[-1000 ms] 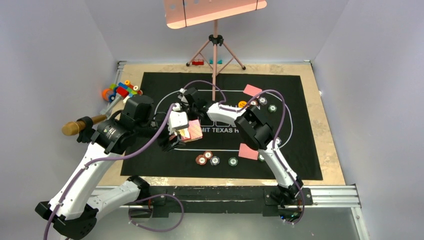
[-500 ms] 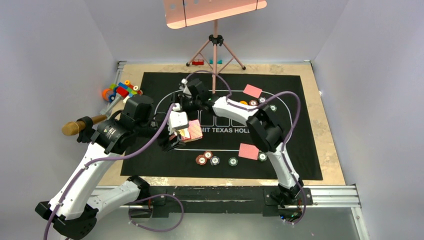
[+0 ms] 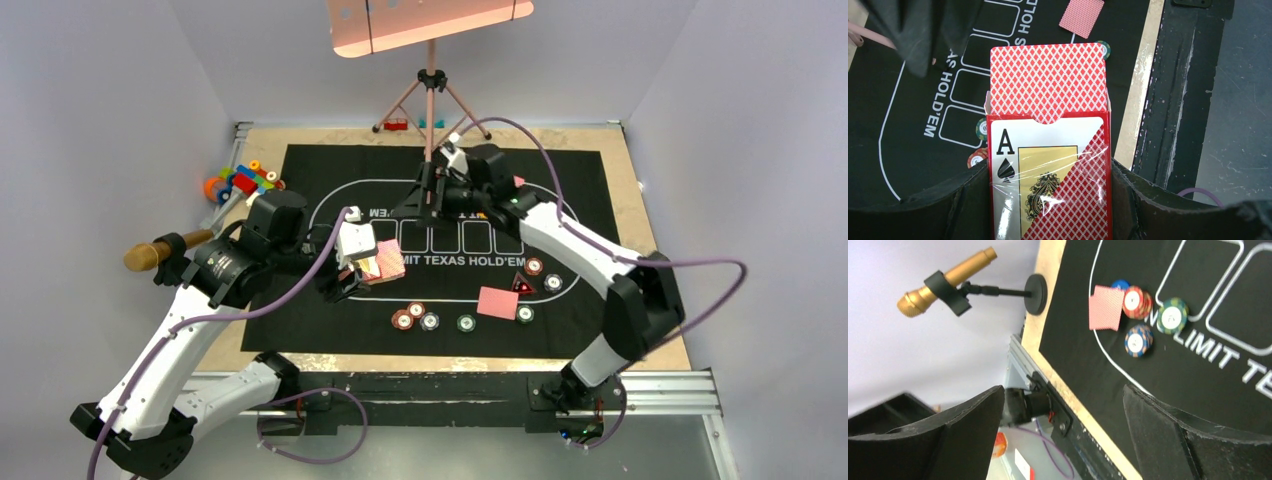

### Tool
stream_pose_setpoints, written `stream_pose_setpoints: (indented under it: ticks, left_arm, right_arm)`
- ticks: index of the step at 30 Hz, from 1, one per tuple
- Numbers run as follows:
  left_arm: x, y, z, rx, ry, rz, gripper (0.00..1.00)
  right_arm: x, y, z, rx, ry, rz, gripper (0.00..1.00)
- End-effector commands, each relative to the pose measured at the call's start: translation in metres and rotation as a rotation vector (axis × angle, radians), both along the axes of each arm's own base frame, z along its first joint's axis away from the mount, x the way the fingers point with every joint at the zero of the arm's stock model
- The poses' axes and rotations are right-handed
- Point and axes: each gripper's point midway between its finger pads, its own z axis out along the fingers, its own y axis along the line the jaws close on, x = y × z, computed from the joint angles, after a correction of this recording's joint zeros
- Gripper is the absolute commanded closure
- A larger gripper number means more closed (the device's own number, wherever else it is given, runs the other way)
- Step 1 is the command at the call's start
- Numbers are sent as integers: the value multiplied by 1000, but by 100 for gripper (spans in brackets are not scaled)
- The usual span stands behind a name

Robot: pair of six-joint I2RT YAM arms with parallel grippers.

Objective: Distribute texas hold em gaming equipment

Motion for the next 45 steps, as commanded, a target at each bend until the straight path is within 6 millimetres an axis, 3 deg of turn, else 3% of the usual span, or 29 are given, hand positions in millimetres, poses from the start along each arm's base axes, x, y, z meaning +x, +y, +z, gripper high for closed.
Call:
stream_pose_setpoints:
  ticks: [1, 5, 8, 14, 20, 28, 36, 45]
  left_arm:
    - [-1, -6, 14, -55, -29, -17, 100]
    - [0, -6, 12, -53, -30, -17, 100]
    - [1, -7, 12, -53, -27, -16, 100]
    - [3, -9, 12, -57, -26, -16, 100]
    - [5, -10, 13, -59, -28, -12, 100]
    - [6, -11, 14, -60, -31, -14, 100]
    - [6, -10, 17, -63, -34, -11, 100]
    - [6, -12, 17, -68, -30, -16, 100]
  right_arm:
    - [-35, -15, 41, 117, -86, 50, 6]
    - [-65, -24, 62, 235, -102, 90, 5]
    - [-76, -27, 79, 326, -103, 87, 4]
    - [-97, -17, 101, 383, -127, 139, 3]
    - [-117, 18, 87, 330, -95, 229, 2]
    - [-130, 25, 82, 359, -73, 278, 2]
    - [-137, 21, 70, 342, -15, 292, 39]
    - [-138, 6, 70, 328, -17, 270, 42]
